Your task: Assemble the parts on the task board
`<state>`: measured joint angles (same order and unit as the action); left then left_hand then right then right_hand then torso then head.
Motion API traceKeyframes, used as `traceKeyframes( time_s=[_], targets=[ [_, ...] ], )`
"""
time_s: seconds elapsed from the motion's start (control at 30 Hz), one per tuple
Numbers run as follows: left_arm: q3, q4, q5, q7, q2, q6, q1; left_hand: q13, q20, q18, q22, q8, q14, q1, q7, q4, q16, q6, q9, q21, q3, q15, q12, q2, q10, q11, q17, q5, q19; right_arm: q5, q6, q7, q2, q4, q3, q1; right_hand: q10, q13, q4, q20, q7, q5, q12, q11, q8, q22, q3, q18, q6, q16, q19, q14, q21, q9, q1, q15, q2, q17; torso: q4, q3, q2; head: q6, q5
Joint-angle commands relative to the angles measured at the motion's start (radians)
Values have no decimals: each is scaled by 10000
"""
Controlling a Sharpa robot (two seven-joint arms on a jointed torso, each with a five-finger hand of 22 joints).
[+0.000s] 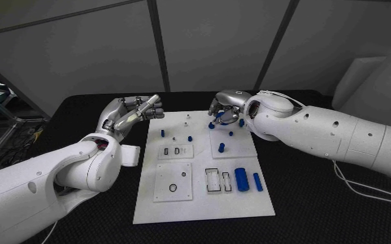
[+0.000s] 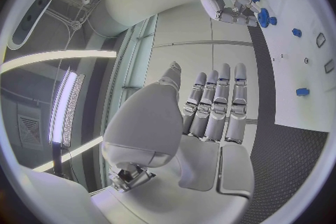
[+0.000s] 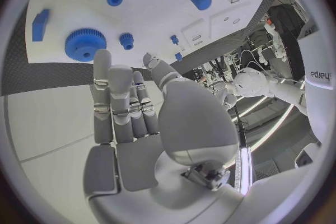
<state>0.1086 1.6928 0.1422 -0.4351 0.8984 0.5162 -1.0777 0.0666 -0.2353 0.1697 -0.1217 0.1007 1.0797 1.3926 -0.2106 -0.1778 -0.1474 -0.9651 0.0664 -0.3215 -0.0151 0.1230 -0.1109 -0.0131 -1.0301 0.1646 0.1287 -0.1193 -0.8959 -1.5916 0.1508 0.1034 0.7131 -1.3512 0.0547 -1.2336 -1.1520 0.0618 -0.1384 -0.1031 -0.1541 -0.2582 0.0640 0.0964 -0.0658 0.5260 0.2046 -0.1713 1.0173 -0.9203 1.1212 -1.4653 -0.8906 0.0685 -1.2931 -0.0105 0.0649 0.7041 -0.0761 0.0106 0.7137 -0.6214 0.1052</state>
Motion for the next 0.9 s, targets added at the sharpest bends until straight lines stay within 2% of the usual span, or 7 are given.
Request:
traceKeyframes(
  time_s=[0.03, 0.2, 0.4, 0.5, 0.57, 0.7, 0.9],
  targets=[
    [8, 58, 212, 25, -5, -396, -11, 0, -11, 138, -8, -52, -34, 135, -29, 42, 49, -77, -11, -36, 63, 28, 62, -8, -75, 20, 15, 46, -87, -888, -571, 550, -45, 36, 9, -33, 119, -2, 89, -22, -2, -77, 36, -4, 18, -48, -1, -18, -99, 40, -184, -93, -3, 3, -9, -43, 113, -21, -39, 0, 56, -3, 31],
    [8, 104, 236, -62, 17, -402, -7, -2, -11, 136, -6, -64, -48, 147, -36, 58, 67, -73, -12, -36, 68, 33, 77, -7, -68, 25, 20, 46, -93, -983, -744, 609, -134, 143, 9, -35, 117, 1, 125, -35, -3, -156, 50, -2, 16, 132, 24, 3, -111, -48, -182, -67, -139, 5, -45, -55, 114, 106, -71, 8, 49, -27, 33],
    [8, 146, 245, -124, 37, -396, -6, -1, -11, 136, -6, -65, -49, 149, -38, 61, 70, -74, -11, -36, 69, 34, 79, -7, -69, 26, 21, 46, -94, -1017, -795, 629, -258, 230, 8, -36, 85, 0, 154, -39, -2, -166, 65, -3, 5, 295, 95, 17, -93, -192, -163, -81, -279, 11, -104, -53, 71, 284, -48, -27, 91, -13, -10],
    [8, 152, 247, -115, 44, -398, -6, 1, -13, 133, -3, -77, -64, 172, -53, 88, 91, -78, -11, -34, 79, 40, 90, -13, -74, 33, 28, 48, -98, -1025, -784, 642, -313, 277, 8, -35, 58, -3, 183, -39, -4, -130, 71, -2, -2, 532, 190, 44, -65, -435, -105, -114, -476, 16, -155, -50, 46, 582, -55, -27, 99, -10, -24],
    [8, 153, 247, -108, 48, -399, -6, 1, -13, 132, -2, -79, -65, 177, -55, 93, 94, -78, -10, -33, 80, 41, 91, -14, -74, 34, 30, 49, -98, -1028, -791, 648, -351, 319, 8, -35, 32, -5, 219, -40, -7, -56, 72, -2, -1, 729, 284, 67, -45, -618, -64, -131, -646, 18, -179, -50, 41, 804, -38, -28, 106, -13, -38],
    [8, 155, 248, -93, 51, -401, -6, 1, -16, 129, 3, -104, -80, 197, -86, 126, 121, -67, -13, -29, 105, 51, 114, -32, -64, 53, 43, 51, -101, -1030, -819, 629, -412, 379, 8, -35, -60, -6, 303, -38, -3, 27, 88, -15, -4, 1260, 483, 136, -9, -1088, 104, -201, -1068, 21, -202, -40, 40, 1365, -35, -38, 121, -99, -78],
    [8, 124, 248, -45, 47, -417, -6, 1, -17, 128, 4, -109, -84, 197, -93, 130, 126, -64, -13, -28, 111, 53, 118, -35, -61, 59, 46, 52, -101, -1031, -940, 594, -492, 455, 8, -35, -137, -8, 407, -33, 6, 60, 79, -30, -8, 1701, 716, 190, 53, -1491, 216, -238, -1432, 26, -201, -34, 84, 1833, -40, -47, 132, -148, -73]
  ],
)
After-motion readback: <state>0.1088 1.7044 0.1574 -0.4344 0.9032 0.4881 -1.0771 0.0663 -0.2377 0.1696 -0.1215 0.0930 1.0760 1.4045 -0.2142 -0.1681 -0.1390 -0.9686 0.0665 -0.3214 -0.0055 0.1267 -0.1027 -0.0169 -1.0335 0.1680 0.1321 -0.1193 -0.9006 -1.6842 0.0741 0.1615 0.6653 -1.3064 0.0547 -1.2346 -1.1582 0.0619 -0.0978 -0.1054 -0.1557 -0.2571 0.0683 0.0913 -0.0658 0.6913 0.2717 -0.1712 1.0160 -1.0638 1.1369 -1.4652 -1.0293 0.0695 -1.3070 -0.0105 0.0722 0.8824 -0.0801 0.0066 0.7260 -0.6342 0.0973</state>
